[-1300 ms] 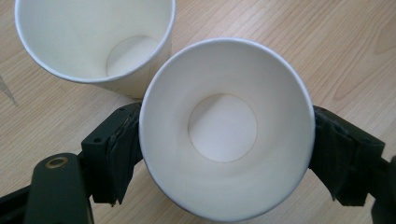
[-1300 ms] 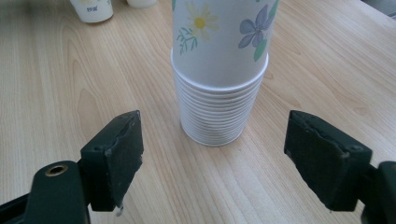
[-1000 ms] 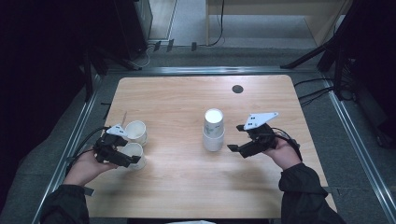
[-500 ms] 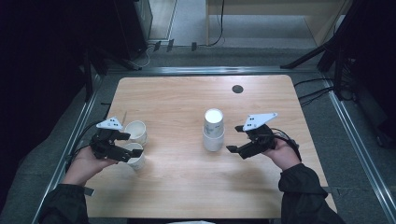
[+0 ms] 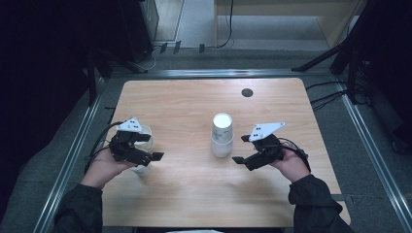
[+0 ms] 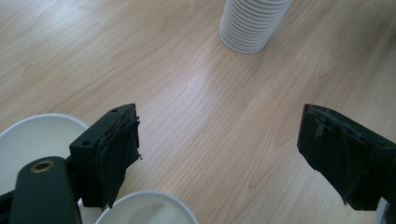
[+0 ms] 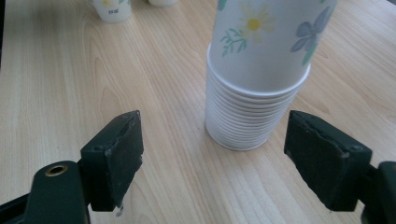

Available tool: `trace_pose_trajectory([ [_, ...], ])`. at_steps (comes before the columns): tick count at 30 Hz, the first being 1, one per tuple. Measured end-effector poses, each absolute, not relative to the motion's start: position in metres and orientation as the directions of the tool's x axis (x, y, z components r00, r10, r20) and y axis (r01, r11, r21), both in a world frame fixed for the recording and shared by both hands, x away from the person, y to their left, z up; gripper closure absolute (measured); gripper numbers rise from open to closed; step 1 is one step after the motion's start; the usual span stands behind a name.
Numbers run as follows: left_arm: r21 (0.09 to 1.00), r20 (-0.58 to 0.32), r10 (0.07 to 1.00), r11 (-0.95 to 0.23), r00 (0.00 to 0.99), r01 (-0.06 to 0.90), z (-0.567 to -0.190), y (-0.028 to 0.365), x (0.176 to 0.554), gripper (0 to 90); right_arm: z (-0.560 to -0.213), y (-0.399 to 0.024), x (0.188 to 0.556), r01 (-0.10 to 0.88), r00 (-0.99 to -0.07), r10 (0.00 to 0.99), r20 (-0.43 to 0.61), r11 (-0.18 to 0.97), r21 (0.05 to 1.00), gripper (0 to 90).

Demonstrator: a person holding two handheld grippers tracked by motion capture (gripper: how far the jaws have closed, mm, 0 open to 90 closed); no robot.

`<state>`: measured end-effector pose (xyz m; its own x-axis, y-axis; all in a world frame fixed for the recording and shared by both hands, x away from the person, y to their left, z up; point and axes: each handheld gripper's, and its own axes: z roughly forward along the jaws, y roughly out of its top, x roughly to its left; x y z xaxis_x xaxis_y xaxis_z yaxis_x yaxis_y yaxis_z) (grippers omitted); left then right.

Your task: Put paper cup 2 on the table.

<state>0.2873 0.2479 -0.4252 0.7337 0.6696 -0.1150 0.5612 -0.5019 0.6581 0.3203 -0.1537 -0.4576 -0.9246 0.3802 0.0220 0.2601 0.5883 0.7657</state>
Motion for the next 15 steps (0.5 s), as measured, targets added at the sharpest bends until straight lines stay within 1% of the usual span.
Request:
trace_pose_trajectory([
  [11, 0.668, -0.115, 0.616, -0.532, 0.779, 0.52, -0.428, 0.21, 0.294, 12.9, -0.46, -0.155, 0.306, 0.289, -0.916, 0.397, 0.05, 0.57, 0.769, 19.9],
  [15, 0.681, -0.109, 0.592, -0.54, 0.799, 0.493, -0.432, 0.198, 0.293, 12.9, -0.463, -0.153, 0.3, 0.319, -0.909, 0.41, 0.081, 0.556, 0.767, 19.9],
])
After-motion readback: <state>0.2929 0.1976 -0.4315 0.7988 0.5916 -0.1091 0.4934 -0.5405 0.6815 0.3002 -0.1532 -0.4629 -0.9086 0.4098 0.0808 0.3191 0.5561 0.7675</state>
